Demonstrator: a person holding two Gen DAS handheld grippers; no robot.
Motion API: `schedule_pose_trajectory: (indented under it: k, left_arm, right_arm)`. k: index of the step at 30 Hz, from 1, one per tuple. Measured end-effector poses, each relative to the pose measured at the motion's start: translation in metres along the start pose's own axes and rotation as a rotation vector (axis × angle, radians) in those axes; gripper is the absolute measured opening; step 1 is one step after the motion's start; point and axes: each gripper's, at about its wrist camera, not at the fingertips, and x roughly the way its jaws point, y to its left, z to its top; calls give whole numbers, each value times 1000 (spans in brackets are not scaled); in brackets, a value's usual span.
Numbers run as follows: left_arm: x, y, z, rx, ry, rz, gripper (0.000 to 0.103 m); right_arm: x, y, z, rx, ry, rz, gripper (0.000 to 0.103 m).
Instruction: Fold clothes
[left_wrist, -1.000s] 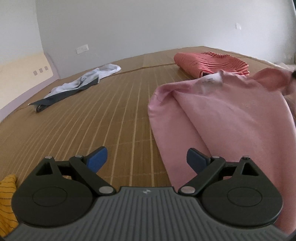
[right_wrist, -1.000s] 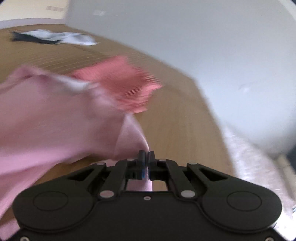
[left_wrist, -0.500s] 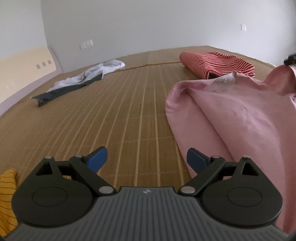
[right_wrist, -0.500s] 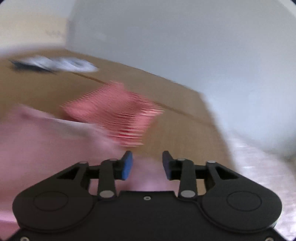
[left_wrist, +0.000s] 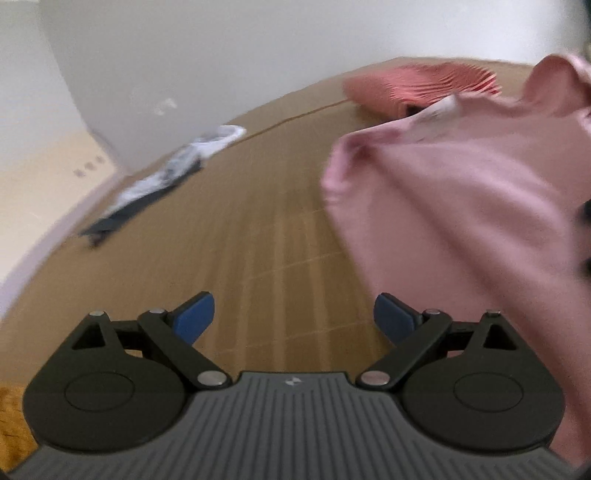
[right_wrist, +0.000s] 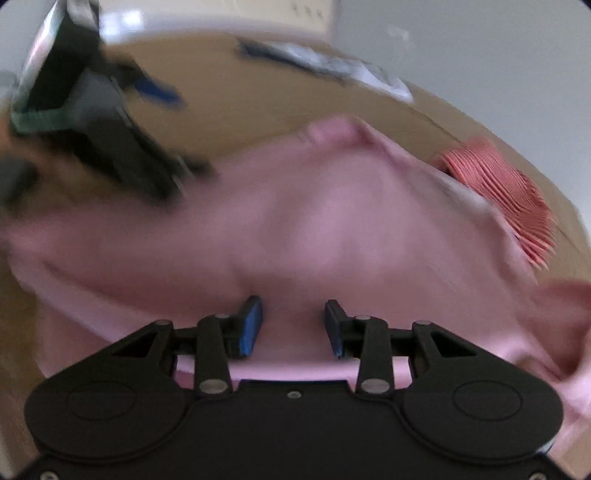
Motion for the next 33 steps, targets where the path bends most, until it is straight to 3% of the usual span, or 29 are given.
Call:
schedule_pose_trajectory:
  k: [2, 3, 6, 8, 11, 13, 15, 18, 20, 21, 22, 23, 27, 30, 33]
  left_arm:
    - [7, 3, -3, 45, 17, 134, 97]
    - [8, 9, -5, 36, 22, 151, 96]
    - [6, 34, -6, -123, 16, 80, 95]
    - [-6, 54, -5, -269, -28, 23, 95]
    - [-19, 79, -6, -470, -121, -135, 95]
    - [-22, 88, -8, -564, -159, -222, 95]
    - [-24, 91, -8, -584, -172, -250, 95]
    - [-27, 91, -9, -572, -170, -239, 95]
    - [-30, 93, -8, -572, -178, -248, 95]
    - [-32, 94, -7, -575, -184, -257, 95]
    - [-34, 95, -7, -579, -193, -264, 95]
    - [-36, 97, -8, -585, -207, -269, 95]
    - [-48, 108, -13, -637, -274, -277, 95]
    - [-58, 122, -18, -716, -327, -265, 95]
    - [-68, 134, -24, -786, -368, -217, 96]
  right_arm:
    - [-4, -19, -12, 26, 5, -19, 39]
    - [-9, -24, -16, 29, 11, -40, 39]
    - [-19, -36, -21, 47, 41, -114, 39]
    - [-28, -35, -19, 59, 23, -148, 39]
    - [-49, -18, -8, 105, -97, -15, 39]
    - [-58, 1, 2, 120, -165, 100, 46]
    - [-56, 28, 11, 85, -167, 171, 64]
    - [-37, 70, 20, -1, -93, 207, 65]
    - [-20, 87, 22, -55, -47, 156, 59]
    - [-15, 92, 22, -73, -33, 140, 48]
    - [-13, 92, 23, -70, -35, 153, 32]
    - [-11, 88, 25, -51, -30, 182, 7]
    - [-10, 56, 36, 66, -54, 250, 5]
    - [-17, 27, 42, 206, -138, 311, 5]
    - [-16, 13, 64, 256, -211, 304, 5]
